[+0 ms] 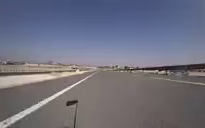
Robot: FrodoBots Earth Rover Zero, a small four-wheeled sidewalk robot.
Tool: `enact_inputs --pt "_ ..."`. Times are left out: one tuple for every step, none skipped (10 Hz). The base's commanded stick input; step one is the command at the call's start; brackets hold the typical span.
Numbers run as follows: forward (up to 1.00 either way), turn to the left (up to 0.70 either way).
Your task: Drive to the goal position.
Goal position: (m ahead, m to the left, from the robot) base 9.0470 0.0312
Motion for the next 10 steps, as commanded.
enact_inputs --pt "1.0 0.0" --pt "1.0 0.0" --pt "1.0 0.0" --pt "1.0 0.0" --pt "1.0 0.0" --pt "1.0 0.0" --pt "1.0 0.0" --pt "1.0 0.0" --pt "1.0 0.0" --pt "1.0 0.0"
